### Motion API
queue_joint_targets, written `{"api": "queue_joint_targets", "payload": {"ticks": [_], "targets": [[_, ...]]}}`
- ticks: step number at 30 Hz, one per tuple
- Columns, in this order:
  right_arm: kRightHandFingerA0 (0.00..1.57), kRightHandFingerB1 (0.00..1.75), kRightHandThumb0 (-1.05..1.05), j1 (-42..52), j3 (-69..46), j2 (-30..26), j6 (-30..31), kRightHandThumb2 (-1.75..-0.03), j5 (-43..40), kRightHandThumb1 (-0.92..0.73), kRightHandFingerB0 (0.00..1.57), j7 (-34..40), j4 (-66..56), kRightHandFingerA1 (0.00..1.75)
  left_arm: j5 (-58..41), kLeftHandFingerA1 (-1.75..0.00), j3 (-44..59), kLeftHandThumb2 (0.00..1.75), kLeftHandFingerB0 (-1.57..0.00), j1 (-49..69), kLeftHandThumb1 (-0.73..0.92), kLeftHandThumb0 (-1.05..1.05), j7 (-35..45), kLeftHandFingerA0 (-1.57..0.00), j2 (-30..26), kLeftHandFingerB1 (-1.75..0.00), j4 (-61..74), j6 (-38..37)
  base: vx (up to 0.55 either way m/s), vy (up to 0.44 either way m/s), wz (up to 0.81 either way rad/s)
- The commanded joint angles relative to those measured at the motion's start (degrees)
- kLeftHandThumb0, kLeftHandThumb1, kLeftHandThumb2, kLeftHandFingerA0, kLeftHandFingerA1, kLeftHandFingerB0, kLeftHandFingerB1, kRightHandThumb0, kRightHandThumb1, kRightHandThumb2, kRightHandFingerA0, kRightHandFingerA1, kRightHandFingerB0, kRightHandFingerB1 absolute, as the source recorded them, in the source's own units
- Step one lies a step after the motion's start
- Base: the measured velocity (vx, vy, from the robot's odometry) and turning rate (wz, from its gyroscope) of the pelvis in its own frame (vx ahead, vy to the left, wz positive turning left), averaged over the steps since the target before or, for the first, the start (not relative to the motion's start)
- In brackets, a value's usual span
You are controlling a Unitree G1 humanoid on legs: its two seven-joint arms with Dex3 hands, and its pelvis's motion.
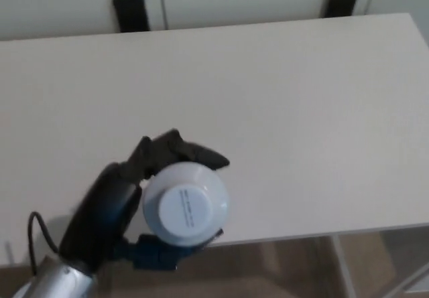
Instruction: The robot picks up a bottle from a person using its left hand and walk towards the table in frontand put the bottle on the table.
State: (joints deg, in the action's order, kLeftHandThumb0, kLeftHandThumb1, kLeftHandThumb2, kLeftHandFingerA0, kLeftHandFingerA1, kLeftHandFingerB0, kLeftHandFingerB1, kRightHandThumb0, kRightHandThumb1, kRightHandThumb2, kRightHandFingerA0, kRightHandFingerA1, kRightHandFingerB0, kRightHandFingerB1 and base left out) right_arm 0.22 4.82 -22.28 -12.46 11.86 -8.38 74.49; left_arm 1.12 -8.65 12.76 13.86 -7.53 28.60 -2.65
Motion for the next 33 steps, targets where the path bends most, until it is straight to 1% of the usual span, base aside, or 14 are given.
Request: {"api": "queue_joint_targets", "payload": {"ticks": [1,12,13,14,19,20,21,22,23,24,25,26,31,33], "targets": [[0.63,0.38,-0.32,-0.41,0.05,-1.16,-0.33,-0.61,0.55,-0.7,0.49,0.03,-0.06,0.43,-1.95,-1.35,0.99,0.82,-0.78,-2.4,0.73,-0.17,-0.39,-1.01,0.47,-1.12,-0.18,2.48,0.03,0.048,0.07],[0.61,0.37,-0.32,-1.07,0.28,-1.16,0.42,-0.61,0.53,-0.71,0.49,-0.63,0.29,0.43,-4.51,-1.33,4.02,0.85,-0.76,-7.47,0.76,-0.14,-0.05,-1.04,1.38,-1.1,-5.52,4.83,0.0,-0.001,0.01],[0.61,0.38,-0.33,-0.66,0.23,-1.18,0.07,-0.61,0.45,-0.71,0.49,-0.66,0.13,0.43,-4.23,-1.36,4.44,0.93,-0.73,-10.41,0.67,-0.17,-0.48,-1.04,1.64,-1.15,-8.53,5.52,0.0,0.0,0.0],[0.61,0.38,-0.33,-0.48,0.21,-1.18,-0.08,-0.61,0.42,-0.71,0.49,-0.68,0.06,0.43,-4.11,-1.36,4.62,0.93,-0.73,-11.69,0.67,-0.17,-0.66,-1.04,1.76,-1.15,-9.85,5.81,0.0,0.0,0.0],[0.63,0.38,-0.33,-0.37,0.0,-1.0,-0.05,-0.61,0.17,-0.71,0.49,-0.97,-0.12,0.44,-3.66,-1.39,4.68,1.07,-0.74,-17.6,0.5,-0.29,-0.73,-1.03,2.43,-1.18,-16.44,7.36,0.0,-0.007,0.01],[0.62,0.38,-0.32,-0.41,0.12,-1.05,0.09,-0.61,0.28,-0.71,0.5,-1.04,-0.29,0.43,-3.53,-1.38,4.54,1.15,-0.79,-19.77,0.41,-0.33,-0.75,-1.02,2.76,-1.17,-19.08,8.51,0.0,0.0,0.0],[0.62,0.38,-0.32,-0.42,0.12,-1.05,0.11,-0.61,0.3,-0.71,0.5,-1.05,-0.32,0.43,-3.49,-1.38,4.56,1.15,-0.79,-20.08,0.41,-0.33,-0.73,-1.02,2.82,-1.17,-19.5,8.59,0.0,0.0,0.0],[0.62,0.38,-0.33,-0.47,0.29,-1.09,-0.15,-0.61,0.5,-0.71,0.5,-1.17,-0.2,0.43,-3.79,-1.37,4.64,1.2,-0.88,-22.75,0.34,-0.37,-0.8,-1.03,3.44,-1.15,-22.48,10.89,0.0,0.0,0.0],[0.62,0.38,-0.32,-0.53,0.35,-1.11,-0.09,-0.61,0.59,-0.71,0.49,-1.06,-0.17,0.43,-4.54,-1.26,4.83,1.17,-1.01,-23.82,0.32,-0.42,-0.64,-1.13,3.92,-1.09,-23.71,12.2,0.0,0.0,0.0],[0.62,0.37,-0.33,-0.62,0.42,-1.12,-0.03,-0.61,0.68,-0.71,0.48,-0.94,-0.16,0.43,-5.5,-1.28,5.11,1.18,-1.05,-26.02,0.27,-0.42,-0.35,-1.14,4.7,-1.1,-26.44,14.24,0.0,0.0,0.0],[0.62,0.37,-0.33,-0.62,0.38,-1.1,-0.07,-0.61,0.6,-0.71,0.48,-0.99,-0.21,0.43,-5.26,-1.28,5.07,1.18,-1.05,-26.83,0.27,-0.42,-0.29,-1.14,4.77,-1.1,-27.62,14.42,0.0,0.0,0.0],[0.61,0.38,-0.32,-0.71,0.01,-1.01,0.14,-0.61,0.12,-0.71,0.48,-1.57,-0.32,0.44,-4.84,-1.28,4.86,1.17,-1.12,-28.7,0.23,-0.41,-0.42,-1.14,5.09,-1.08,-30.15,15.5,0.0,0.0,0.0],[0.61,0.38,-0.34,-0.79,0.63,-1.17,-0.09,-0.61,0.81,-0.71,0.48,-1.71,-0.33,0.43,-5.06,-1.3,4.83,1.2,-1.18,-31.67,0.2,-0.36,-0.02,-1.11,5.8,-1.05,-34.41,18.16,0.0,0.0,0.0],[0.58,0.37,-0.33,-1.01,0.98,-1.43,0.04,-0.61,1.07,-0.72,0.48,-2.09,-0.25,0.42,-5.81,-1.32,5.07,1.2,-1.22,-33.29,0.16,-0.33,0.57,-1.09,6.57,-0.99,-38.42,18.2,0.0,0.0,0.0]]}}
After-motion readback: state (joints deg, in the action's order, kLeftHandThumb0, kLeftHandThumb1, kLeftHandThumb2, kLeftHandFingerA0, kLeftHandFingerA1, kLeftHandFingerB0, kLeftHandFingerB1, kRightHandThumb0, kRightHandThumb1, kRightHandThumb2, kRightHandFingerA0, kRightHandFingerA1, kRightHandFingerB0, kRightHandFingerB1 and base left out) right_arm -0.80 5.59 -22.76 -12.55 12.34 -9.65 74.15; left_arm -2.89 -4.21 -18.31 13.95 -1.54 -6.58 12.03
